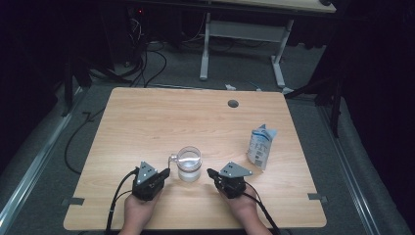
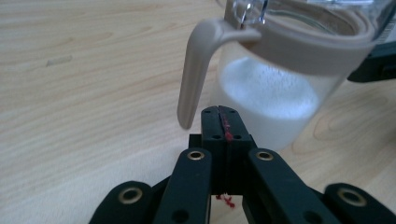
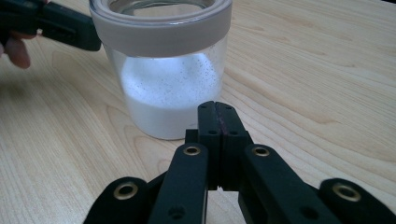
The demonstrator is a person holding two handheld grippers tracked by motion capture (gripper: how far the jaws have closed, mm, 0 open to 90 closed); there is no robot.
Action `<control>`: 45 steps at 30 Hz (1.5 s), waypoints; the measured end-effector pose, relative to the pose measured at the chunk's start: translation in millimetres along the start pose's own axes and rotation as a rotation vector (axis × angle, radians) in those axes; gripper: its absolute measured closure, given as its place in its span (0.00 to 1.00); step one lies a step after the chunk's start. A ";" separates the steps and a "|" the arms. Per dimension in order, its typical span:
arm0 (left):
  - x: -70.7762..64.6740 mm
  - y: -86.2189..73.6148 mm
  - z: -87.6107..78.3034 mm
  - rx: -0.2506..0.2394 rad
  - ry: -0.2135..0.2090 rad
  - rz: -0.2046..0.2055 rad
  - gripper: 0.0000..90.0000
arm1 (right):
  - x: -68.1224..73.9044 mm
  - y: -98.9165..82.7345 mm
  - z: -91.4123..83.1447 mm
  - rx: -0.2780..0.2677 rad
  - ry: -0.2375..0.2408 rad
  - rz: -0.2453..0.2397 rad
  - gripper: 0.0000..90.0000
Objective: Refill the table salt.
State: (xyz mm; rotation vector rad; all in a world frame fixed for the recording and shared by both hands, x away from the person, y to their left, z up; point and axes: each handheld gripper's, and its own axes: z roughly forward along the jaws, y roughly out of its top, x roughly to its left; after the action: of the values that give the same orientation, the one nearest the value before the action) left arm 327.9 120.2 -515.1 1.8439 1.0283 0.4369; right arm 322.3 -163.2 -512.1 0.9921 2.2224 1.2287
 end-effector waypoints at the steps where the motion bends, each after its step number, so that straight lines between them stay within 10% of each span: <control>1: -0.5 3.7 1.3 -0.008 0.002 0.006 1.00 | 0.0 -0.3 -0.2 0.001 0.000 0.004 1.00; 28: 10.1 31.8 31.9 -0.032 -0.013 0.000 1.00 | -7.0 -5.2 -3.6 0.003 -0.009 0.019 1.00; 45: 19.9 5.0 -0.4 -0.035 0.067 -0.023 1.00 | -7.1 -5.5 -6.8 0.002 -0.012 0.024 1.00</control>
State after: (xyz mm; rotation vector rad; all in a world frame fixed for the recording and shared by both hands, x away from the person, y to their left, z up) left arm 341.5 135.4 -513.1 1.7951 1.0793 0.5030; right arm 320.4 -174.3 -513.1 1.0269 2.2089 1.2279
